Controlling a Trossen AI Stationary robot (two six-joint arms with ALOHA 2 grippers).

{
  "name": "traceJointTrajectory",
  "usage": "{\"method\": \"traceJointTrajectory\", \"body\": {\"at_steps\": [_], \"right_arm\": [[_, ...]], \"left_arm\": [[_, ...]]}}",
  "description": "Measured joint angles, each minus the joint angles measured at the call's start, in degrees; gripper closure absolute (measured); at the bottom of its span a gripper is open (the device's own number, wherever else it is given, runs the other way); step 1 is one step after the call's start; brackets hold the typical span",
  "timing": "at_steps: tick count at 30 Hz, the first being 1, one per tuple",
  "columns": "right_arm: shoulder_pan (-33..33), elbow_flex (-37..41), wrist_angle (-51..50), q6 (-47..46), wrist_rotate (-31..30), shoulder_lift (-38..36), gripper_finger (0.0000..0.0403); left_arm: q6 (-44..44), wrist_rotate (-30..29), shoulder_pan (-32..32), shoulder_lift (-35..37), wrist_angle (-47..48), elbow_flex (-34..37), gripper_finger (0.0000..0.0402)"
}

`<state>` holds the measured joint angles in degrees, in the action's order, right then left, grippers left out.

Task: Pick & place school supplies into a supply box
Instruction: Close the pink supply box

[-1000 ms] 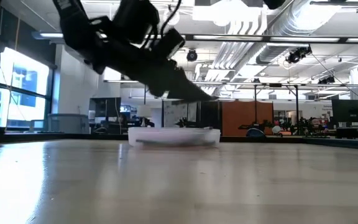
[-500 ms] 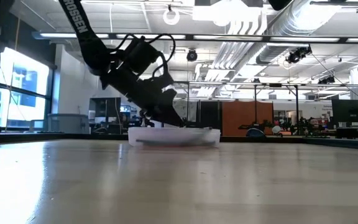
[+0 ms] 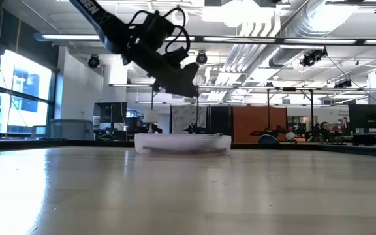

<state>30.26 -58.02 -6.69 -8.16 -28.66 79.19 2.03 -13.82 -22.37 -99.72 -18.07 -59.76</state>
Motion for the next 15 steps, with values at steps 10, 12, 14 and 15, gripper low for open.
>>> {"method": "traceJointTrajectory", "body": {"at_steps": [10,12,14,15], "right_arm": [[-5.41,0.00,7.86,1.80,6.84,0.03,0.0290],[-6.13,0.00,8.28,-2.11,8.32,0.06,0.0290],[-6.71,0.00,8.88,-5.22,9.09,0.06,0.0290],[-7.05,0.00,9.48,-5.78,9.10,0.06,0.0290]], "left_arm": [[14.33,-0.63,-10.32,-0.39,27.70,-10.15,0.0383],[17.12,3.85,-13.12,-0.39,28.55,-10.21,0.0370],[19.25,9.23,-15.67,-0.43,29.56,-10.08,0.0366],[19.32,10.45,-16.55,-0.58,29.36,-9.94,0.0369]]}}
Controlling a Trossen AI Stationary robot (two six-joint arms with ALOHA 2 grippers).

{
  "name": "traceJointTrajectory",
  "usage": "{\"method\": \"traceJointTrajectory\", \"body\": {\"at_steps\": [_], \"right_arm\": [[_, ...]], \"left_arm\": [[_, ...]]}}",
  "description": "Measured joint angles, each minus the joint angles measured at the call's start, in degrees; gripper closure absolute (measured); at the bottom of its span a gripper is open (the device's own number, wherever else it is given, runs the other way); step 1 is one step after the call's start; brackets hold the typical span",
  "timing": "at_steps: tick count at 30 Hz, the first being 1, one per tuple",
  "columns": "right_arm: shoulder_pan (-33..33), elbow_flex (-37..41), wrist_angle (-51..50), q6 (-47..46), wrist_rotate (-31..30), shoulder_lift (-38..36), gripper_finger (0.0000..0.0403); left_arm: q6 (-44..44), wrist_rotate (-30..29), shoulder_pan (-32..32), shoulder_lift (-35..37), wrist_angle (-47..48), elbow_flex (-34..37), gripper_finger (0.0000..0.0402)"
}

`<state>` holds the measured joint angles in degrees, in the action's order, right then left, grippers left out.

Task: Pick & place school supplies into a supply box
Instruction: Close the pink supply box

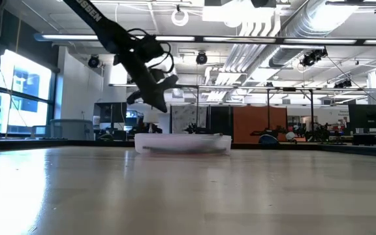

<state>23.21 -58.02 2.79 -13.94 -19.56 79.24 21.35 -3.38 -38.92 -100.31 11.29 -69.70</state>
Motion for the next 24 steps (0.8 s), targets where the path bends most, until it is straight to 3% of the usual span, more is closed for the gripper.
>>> {"method": "traceJointTrajectory", "body": {"at_steps": [5,12,16,20,22,24], "right_arm": [[-1.78,0.00,2.28,1.21,-2.53,0.00,0.0290],[-6.13,0.02,4.10,6.56,-5.92,0.02,0.0290],[-10.94,0.02,4.34,3.75,-7.66,0.07,0.0296],[-14.92,0.00,0.21,0.40,-10.98,3.69,0.0346],[-16.44,0.00,-1.45,-0.36,-12.09,6.86,0.0384],[-17.98,0.02,-1.55,0.22,-12.08,10.01,0.0393]], "left_arm": [[-1.20,0.35,-3.20,-1.10,0.88,0.17,0.0390],[-4.05,-2.93,-5.78,-1.27,0.71,0.17,0.0325],[-4.62,-2.27,-5.76,-1.27,4.47,0.17,0.0337],[-4.54,-2.29,-5.68,-1.66,9.45,0.17,0.0387],[-3.30,-2.28,-5.30,-2.73,11.59,0.17,0.0387],[-3.05,-2.45,-5.32,-3.97,12.67,0.23,0.0377]]}}
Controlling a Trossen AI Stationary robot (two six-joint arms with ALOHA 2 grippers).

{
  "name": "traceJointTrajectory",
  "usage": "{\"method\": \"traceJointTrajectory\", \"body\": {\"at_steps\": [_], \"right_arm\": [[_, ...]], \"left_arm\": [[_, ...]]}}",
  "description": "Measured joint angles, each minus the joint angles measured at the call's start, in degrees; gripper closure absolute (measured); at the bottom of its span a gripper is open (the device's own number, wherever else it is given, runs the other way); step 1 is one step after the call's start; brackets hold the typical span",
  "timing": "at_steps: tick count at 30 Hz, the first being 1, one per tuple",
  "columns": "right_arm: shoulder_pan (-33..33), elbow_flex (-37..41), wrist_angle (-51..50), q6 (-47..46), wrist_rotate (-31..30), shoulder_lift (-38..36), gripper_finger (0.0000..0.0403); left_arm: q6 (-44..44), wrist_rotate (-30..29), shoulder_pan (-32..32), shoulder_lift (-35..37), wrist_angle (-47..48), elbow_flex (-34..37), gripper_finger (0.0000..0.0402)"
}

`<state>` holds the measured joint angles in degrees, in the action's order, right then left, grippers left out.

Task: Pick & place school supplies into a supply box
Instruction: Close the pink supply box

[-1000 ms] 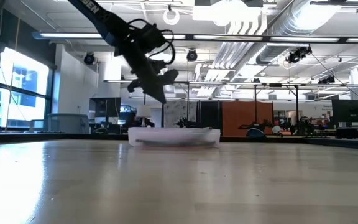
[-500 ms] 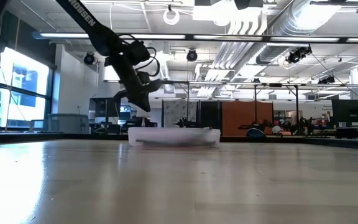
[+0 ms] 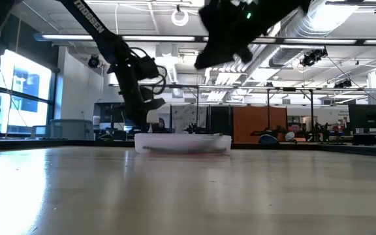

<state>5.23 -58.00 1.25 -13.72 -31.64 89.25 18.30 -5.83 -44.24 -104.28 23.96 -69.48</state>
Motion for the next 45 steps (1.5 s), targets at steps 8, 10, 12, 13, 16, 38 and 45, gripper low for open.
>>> {"method": "traceJointTrajectory", "body": {"at_steps": [8,10,12,13,16,38,45], "right_arm": [[-6.10,0.00,1.12,-2.97,1.77,7.35,0.0398],[-7.01,0.00,1.18,-2.98,3.05,8.67,0.0397],[-7.79,0.00,0.72,-2.89,3.09,9.88,0.0401],[-8.21,0.00,0.66,-2.78,2.86,10.38,0.0401],[-10.38,0.00,0.19,-2.76,2.01,11.37,0.0400],[-20.59,0.00,-1.07,-0.21,13.16,12.04,0.0402],[-20.59,0.00,-1.47,-0.89,12.98,12.04,0.0402]], "left_arm": [[0.23,-4.46,0.02,-4.40,-3.27,-0.22,0.0387],[0.41,-5.66,0.06,-4.49,-3.81,-0.22,0.0379],[1.26,-5.11,0.02,-4.47,-3.86,-0.22,0.0381],[1.42,-4.65,0.00,-4.25,-3.86,-0.20,0.0386],[1.19,-3.57,0.02,-3.38,-3.68,-0.02,0.0391],[-5.71,-4.89,-0.01,-2.85,-6.56,0.00,0.0301],[-1.37,-5.13,-0.01,-2.85,-5.78,0.00,0.0262]]}}
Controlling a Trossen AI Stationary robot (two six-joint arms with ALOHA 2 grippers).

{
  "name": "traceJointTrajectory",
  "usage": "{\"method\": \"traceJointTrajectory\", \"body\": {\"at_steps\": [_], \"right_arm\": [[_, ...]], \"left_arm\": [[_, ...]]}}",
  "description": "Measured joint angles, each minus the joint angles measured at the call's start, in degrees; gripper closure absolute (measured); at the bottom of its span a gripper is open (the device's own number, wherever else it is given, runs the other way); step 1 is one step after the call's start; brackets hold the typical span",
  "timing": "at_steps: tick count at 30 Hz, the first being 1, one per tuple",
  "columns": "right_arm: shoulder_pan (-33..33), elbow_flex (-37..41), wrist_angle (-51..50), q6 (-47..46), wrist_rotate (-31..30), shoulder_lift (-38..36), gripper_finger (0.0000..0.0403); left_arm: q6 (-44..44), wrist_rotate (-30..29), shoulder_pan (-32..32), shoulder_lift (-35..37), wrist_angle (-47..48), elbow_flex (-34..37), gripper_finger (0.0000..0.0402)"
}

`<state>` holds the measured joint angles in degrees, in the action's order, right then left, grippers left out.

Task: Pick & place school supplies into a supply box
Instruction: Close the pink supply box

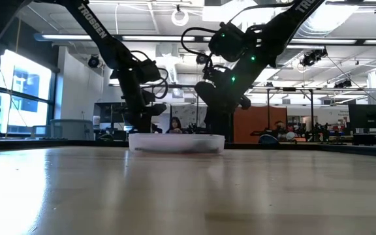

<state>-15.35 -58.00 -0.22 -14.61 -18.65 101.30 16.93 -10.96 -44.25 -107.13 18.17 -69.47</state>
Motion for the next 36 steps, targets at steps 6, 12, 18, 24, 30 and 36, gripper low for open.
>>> {"method": "traceJointTrajectory", "body": {"at_steps": [6,12,18,24,30,36], "right_arm": [[0.02,0.00,-0.86,-0.59,0.00,0.00,0.0402],[0.02,2.21,0.35,-1.00,-0.01,0.01,0.0402],[0.02,5.27,2.06,-2.43,0.08,0.02,0.0402],[0.04,6.47,4.82,-2.02,-0.24,-0.19,0.0402],[0.04,6.38,5.30,-3.01,-3.98,-2.03,0.0402],[-0.54,6.38,5.12,-3.37,-5.44,-2.54,0.0402]], "left_arm": [[2.55,0.00,0.00,-0.14,1.22,-0.02,0.0279],[3.30,1.48,0.00,-3.04,1.24,-0.07,0.0304],[4.29,0.71,-0.04,-4.58,0.74,-0.26,0.0333],[3.75,0.26,0.44,-4.68,-0.58,-0.29,0.0389],[3.77,0.25,1.24,-4.79,-1.64,-0.24,0.0369],[3.99,-0.45,2.48,-4.83,-2.29,-0.15,0.0380]]}}
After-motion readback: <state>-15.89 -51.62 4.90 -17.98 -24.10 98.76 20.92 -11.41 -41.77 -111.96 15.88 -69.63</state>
